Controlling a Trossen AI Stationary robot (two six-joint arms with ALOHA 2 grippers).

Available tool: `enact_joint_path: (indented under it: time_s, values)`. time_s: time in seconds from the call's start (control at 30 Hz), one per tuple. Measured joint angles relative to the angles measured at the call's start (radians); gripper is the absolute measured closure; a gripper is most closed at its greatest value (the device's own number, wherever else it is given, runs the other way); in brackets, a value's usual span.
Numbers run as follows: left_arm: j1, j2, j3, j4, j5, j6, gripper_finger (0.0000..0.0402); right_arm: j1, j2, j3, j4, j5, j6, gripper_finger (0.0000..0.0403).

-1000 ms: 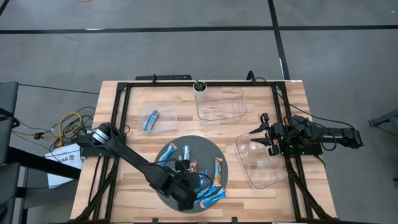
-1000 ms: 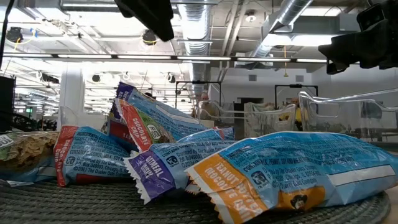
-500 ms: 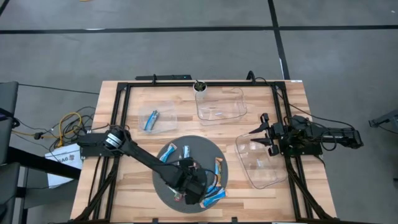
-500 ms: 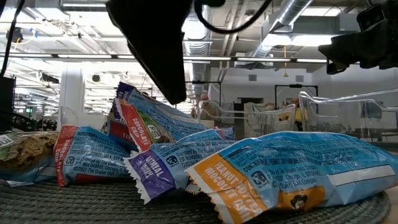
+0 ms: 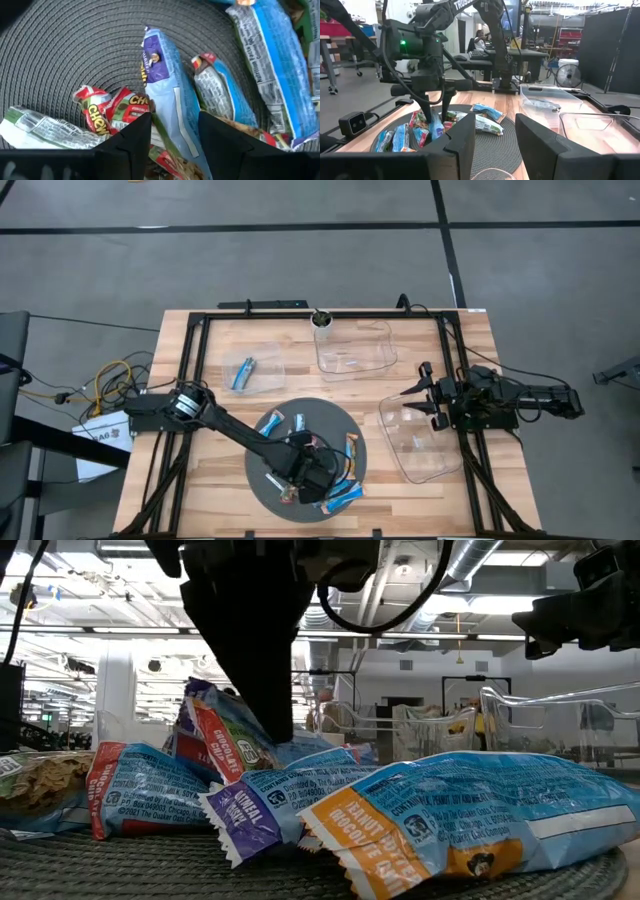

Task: Pick and place Granola Bars by type
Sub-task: Put the blue granola bar into the white bin

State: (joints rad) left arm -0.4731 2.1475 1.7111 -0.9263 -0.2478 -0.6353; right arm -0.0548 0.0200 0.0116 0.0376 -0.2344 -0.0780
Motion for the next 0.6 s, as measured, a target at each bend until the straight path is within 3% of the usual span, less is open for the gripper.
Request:
enact_joint_path:
  time_s: [0.17, 0.6]
  values:
    - [0.001, 0.0, 0.0, -0.008, 0.007, -0.004, 0.0267, 0.0, 0.0, 0.0, 0.0, 0.0, 0.0, 0.027]
    - [0.003, 0.031, 0.0, 0.004, 0.069, 0.023, 0.0394, 0.0, 0.0, 0.0, 0.0, 0.0, 0.0, 0.0269]
